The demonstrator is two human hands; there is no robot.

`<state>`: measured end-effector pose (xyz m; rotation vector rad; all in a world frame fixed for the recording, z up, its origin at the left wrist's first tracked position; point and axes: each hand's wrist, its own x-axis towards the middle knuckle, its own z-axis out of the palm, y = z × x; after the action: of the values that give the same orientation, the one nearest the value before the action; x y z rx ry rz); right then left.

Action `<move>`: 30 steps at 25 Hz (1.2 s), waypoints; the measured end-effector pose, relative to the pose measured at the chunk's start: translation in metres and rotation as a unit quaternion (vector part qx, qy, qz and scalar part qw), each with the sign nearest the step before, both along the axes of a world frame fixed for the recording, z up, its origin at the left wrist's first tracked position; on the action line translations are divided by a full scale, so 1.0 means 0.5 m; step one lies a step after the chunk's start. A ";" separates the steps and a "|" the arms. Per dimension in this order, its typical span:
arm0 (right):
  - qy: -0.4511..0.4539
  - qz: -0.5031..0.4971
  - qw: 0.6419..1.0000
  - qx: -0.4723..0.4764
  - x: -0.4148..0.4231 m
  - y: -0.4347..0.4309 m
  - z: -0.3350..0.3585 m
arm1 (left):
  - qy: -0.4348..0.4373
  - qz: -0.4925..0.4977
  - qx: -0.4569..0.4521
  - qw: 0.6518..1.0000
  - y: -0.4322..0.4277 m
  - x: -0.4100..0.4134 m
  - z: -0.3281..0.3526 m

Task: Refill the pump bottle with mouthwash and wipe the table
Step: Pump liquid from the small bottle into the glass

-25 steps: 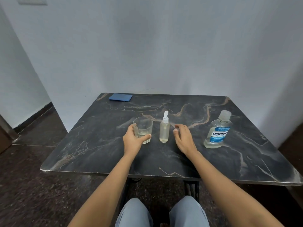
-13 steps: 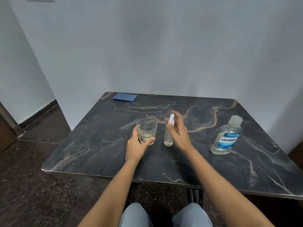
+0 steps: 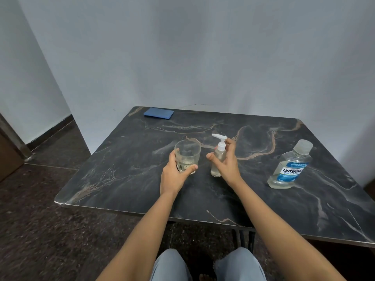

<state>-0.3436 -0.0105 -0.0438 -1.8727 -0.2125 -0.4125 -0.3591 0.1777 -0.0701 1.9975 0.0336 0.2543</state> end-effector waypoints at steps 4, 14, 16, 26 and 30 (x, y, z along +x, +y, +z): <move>-0.030 0.036 0.998 0.046 0.001 0.002 0.035 | 0.005 0.003 0.007 1.000 0.000 0.001 -0.001; -0.089 0.165 0.950 -0.249 0.011 0.009 0.072 | -0.003 0.003 0.005 1.000 0.000 -0.001 0.003; -0.087 0.162 0.948 -0.260 0.010 0.015 0.069 | -0.002 0.001 0.005 1.000 0.000 0.000 0.003; -0.067 0.131 0.955 -0.258 0.024 0.022 0.055 | -0.002 0.000 0.004 1.000 0.000 0.001 0.001; -0.056 0.153 0.960 -0.226 0.025 0.023 0.057 | -0.008 0.004 0.008 1.000 -0.001 0.001 0.002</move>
<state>-0.3308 0.0011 -0.0154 -2.2162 -0.7147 -0.2690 -0.3586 0.1769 -0.0692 2.0122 0.0304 0.2770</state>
